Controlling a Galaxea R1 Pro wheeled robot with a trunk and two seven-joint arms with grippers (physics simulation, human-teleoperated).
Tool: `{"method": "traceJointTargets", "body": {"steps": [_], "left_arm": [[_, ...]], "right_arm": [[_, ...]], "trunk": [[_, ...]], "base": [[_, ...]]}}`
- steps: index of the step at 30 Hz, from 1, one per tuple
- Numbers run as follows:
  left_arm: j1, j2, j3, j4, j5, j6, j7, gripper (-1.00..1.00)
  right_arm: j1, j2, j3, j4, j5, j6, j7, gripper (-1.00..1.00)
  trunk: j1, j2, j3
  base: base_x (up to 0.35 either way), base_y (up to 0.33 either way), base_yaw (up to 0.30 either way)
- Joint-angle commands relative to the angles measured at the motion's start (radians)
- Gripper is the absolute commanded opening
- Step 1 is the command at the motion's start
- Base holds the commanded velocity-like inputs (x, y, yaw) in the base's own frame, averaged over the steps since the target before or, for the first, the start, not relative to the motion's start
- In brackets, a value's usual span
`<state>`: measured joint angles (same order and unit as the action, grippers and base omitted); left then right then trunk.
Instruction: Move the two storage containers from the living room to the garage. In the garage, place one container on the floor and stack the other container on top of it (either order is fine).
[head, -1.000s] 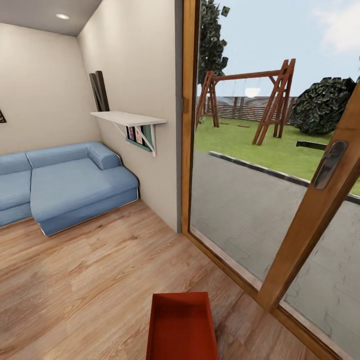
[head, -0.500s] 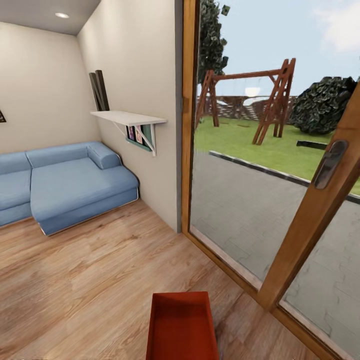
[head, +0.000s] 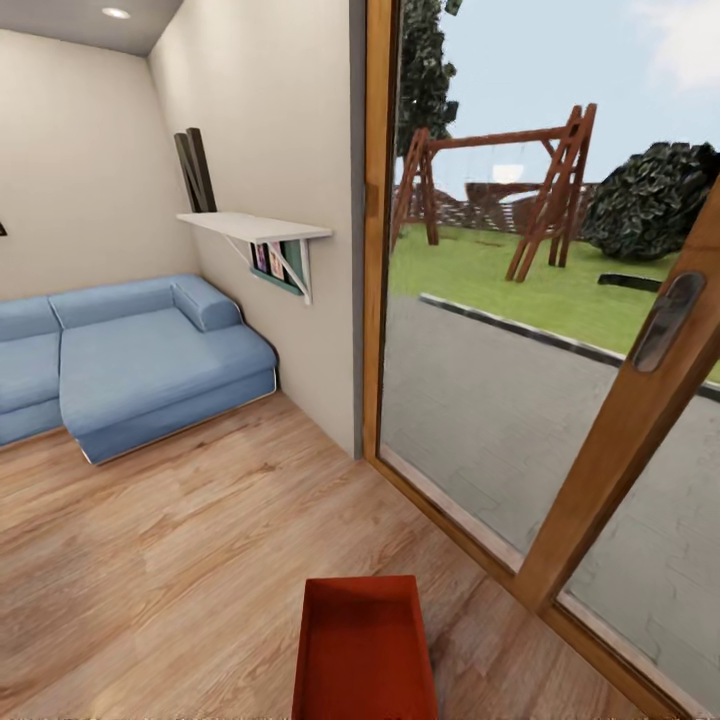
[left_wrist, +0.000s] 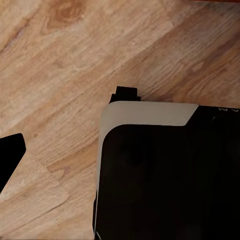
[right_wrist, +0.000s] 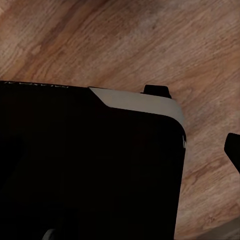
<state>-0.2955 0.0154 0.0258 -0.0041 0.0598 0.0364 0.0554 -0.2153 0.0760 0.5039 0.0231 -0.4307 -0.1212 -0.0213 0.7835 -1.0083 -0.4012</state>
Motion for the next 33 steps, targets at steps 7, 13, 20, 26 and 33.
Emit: {"method": "traceJointTargets", "body": {"steps": [7,13,20,26,33], "left_arm": [[-0.001,0.0,0.002,0.0,0.006,0.004,0.001,1.0],[-0.001,-0.001,0.002,0.0,0.006,0.003,0.001,1.0],[-0.001,-0.001,0.002,0.0,0.006,0.003,0.001,1.0],[-0.001,0.0,0.002,0.0,0.006,0.004,0.001,1.0],[-0.001,-0.001,0.002,0.0,0.006,0.003,0.001,1.0]], "right_arm": [[-0.001,0.001,0.008,0.003,-0.008,-0.005,-0.002,1.0],[-0.001,0.001,0.008,0.003,-0.008,-0.005,-0.002,1.0],[-0.001,0.001,0.008,0.002,-0.008,-0.005,-0.002,1.0],[-0.001,0.001,0.008,0.002,-0.008,-0.005,-0.002,1.0],[-0.001,0.001,0.008,0.003,-0.008,-0.005,-0.002,1.0]], "trunk": [[0.0,-0.001,-0.012],[0.0,-0.001,-0.022],[0.0,-0.001,-0.033],[0.0,-0.001,-0.042],[0.0,-0.001,-0.054]], "base": [[0.0,0.0,0.0],[0.0,0.0,0.0],[0.0,0.0,0.0],[0.0,0.0,0.0],[0.0,0.0,0.0]]}}
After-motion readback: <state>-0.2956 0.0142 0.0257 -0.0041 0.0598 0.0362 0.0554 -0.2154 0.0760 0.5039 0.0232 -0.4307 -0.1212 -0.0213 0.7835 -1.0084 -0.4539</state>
